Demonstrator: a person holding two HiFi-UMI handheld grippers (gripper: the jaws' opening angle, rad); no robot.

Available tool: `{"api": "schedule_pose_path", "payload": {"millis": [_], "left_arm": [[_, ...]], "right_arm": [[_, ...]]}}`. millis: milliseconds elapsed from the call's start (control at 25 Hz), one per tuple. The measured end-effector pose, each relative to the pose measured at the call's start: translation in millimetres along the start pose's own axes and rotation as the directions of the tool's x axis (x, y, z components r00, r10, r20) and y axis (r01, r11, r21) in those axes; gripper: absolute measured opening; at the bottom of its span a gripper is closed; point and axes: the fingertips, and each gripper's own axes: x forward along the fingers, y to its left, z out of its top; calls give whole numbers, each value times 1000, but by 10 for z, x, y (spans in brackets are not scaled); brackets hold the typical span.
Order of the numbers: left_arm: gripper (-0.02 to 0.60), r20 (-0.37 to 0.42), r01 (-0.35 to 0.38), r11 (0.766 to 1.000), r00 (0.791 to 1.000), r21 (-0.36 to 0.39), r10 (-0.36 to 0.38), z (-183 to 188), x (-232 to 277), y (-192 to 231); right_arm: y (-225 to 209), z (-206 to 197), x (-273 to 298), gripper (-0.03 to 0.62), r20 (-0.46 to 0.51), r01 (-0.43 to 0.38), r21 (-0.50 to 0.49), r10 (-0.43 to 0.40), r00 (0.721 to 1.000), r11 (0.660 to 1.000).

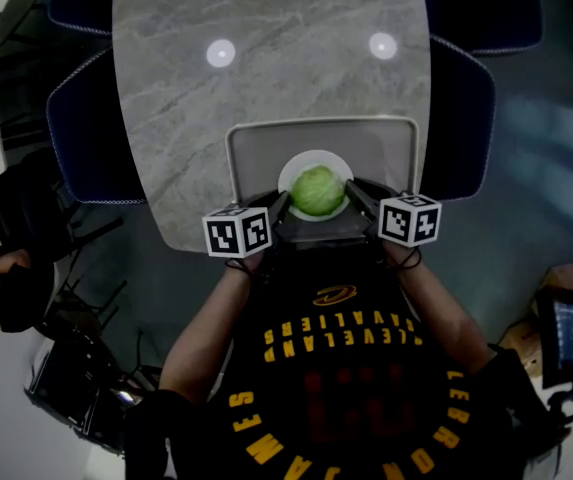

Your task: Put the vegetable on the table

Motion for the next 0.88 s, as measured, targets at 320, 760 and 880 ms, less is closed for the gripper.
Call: {"api": "schedule_pose_path", "payload": {"millis": [320,760,880], "left_arm": [[44,-3,-18,1000,1000,-21,18,27,27,37],[44,53,-27,1000,998,-10,28,203,-85,-24],[44,78,-29,1000,997,-10,30,244,-106,-66]], "right_arm": [[-5,17,35,44,-8,-6,6,6,1000,1000],[80,153,-14,43,15,-18,-48,19,1000,999],[144,254,-43,43,38,-38,-88,41,998,995]]}}
